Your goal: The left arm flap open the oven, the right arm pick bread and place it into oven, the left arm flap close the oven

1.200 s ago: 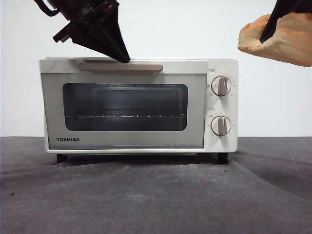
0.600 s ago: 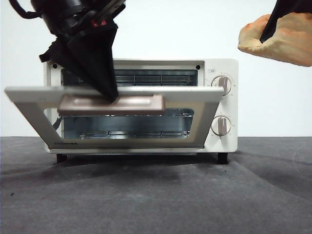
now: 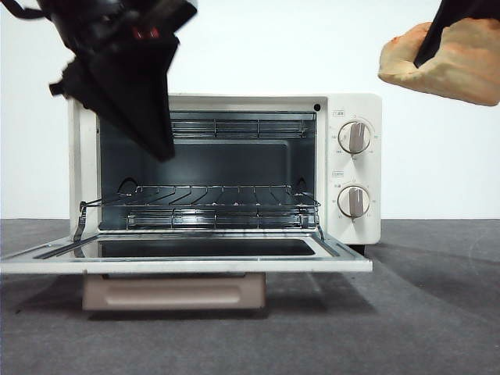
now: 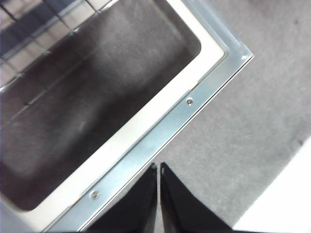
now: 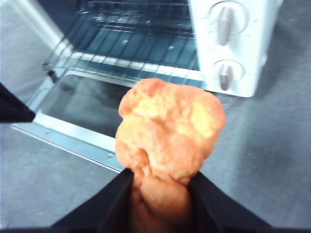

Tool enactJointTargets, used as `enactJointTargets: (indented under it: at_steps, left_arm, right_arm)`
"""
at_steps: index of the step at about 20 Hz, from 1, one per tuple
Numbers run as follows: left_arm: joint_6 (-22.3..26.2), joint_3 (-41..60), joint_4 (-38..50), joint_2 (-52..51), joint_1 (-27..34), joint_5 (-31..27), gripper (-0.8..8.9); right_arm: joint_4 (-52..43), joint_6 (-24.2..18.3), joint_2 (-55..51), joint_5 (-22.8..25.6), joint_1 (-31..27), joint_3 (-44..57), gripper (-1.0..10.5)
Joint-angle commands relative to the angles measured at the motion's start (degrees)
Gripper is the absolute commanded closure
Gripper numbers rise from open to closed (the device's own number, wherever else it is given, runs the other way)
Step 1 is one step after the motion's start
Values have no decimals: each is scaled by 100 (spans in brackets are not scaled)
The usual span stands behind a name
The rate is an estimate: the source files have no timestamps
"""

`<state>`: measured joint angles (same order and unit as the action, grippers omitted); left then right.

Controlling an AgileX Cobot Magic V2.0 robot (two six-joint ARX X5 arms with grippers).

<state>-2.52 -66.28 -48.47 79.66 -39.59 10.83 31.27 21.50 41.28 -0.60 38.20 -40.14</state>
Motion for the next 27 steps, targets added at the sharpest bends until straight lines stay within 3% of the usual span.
enactJointTargets:
  at_steps: [1,10,16,21,24,27]
  left_arm:
    - [-72,-52,2,-345,85,4,798]
    - [-162,369,-586,-2402,413,-551,798]
    - [-310,951,-1106,-3788,514,-551,798]
    - [-315,951,-1379,-4444,514,-551,798]
    - [-317,951,-1394,-4673,514,-551,798]
    - [-315,951,-1523,-4750,514,-551,798]
  right_arm:
    - [-221,83,203,-186,55,-122,819]
    - [-1703,540,1703,-533,623,-223,819]
    - [-2081,555,3585,-483,855,-1399,819]
    - [-2177,555,4935,-98,857,-2347,819]
    - [-2389,573,5451,420,857,-2708,819]
    - [-2758,837,5753,680,824,-2811,816]
